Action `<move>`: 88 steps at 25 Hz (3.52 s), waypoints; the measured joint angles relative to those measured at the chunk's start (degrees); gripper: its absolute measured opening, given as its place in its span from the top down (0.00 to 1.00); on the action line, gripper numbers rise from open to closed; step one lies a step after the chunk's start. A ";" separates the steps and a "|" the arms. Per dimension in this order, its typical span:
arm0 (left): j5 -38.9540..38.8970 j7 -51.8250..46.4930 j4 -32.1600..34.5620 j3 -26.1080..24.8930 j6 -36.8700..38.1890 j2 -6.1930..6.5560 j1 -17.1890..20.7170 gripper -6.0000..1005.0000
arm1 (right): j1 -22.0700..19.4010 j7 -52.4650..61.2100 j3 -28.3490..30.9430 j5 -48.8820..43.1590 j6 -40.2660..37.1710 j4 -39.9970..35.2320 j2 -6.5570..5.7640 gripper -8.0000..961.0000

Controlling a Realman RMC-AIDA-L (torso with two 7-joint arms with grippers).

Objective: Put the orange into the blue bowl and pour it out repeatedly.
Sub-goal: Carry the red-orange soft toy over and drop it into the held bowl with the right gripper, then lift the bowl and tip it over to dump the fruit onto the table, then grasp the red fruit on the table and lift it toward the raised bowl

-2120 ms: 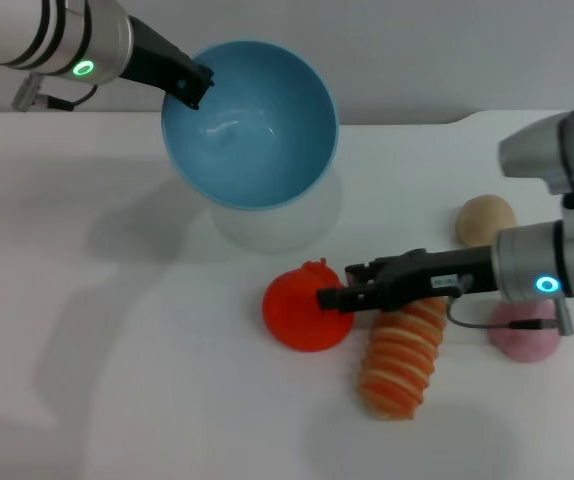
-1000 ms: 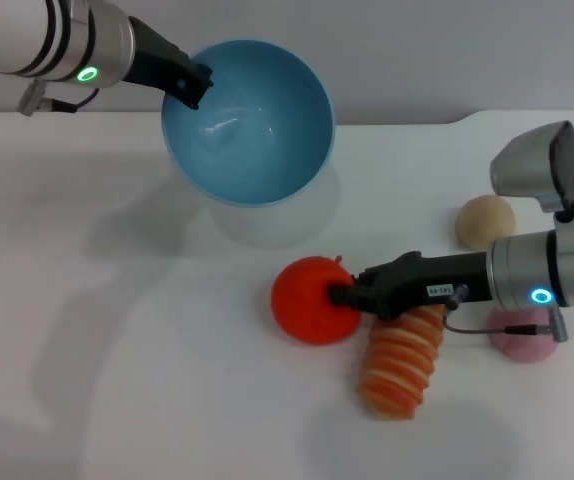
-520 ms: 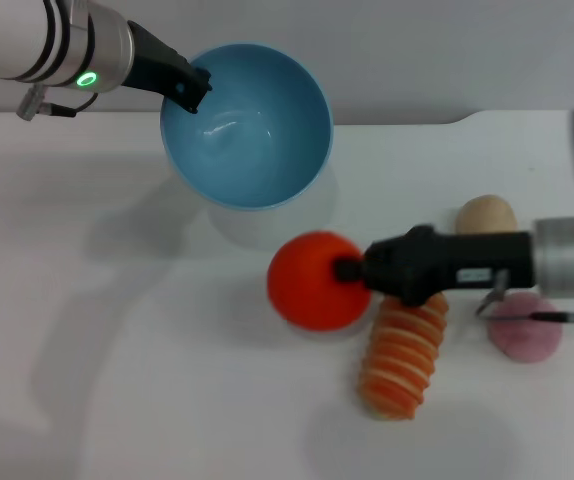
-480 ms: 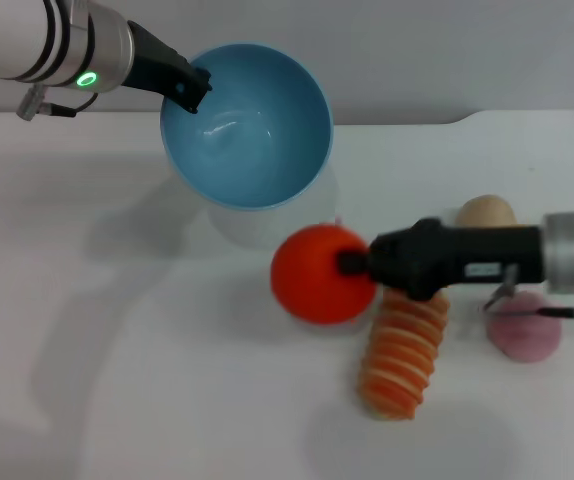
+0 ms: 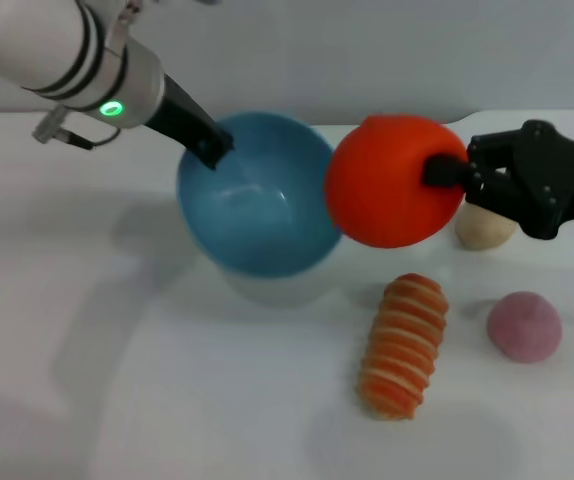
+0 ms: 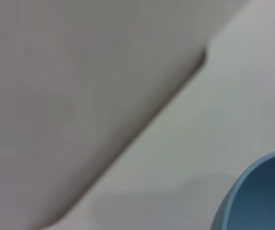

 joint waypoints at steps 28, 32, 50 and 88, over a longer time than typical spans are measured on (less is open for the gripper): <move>-1.90 0.17 -2.19 4.32 -2.85 0.18 0.28 0.99 | 5.91 -2.57 6.08 -7.36 12.79 11.09 -0.11 0.48; -0.06 0.88 -2.48 5.14 -8.09 0.21 1.33 0.99 | 2.39 -11.03 10.66 -7.23 16.57 8.20 0.32 0.41; 14.14 4.51 6.20 27.26 -40.48 -0.04 12.35 0.99 | -7.09 -50.38 13.45 21.81 24.97 35.35 0.54 0.39; -1.79 18.62 12.31 22.11 -40.30 -0.09 19.81 0.99 | -5.33 -46.16 15.37 21.99 25.43 38.60 0.62 0.39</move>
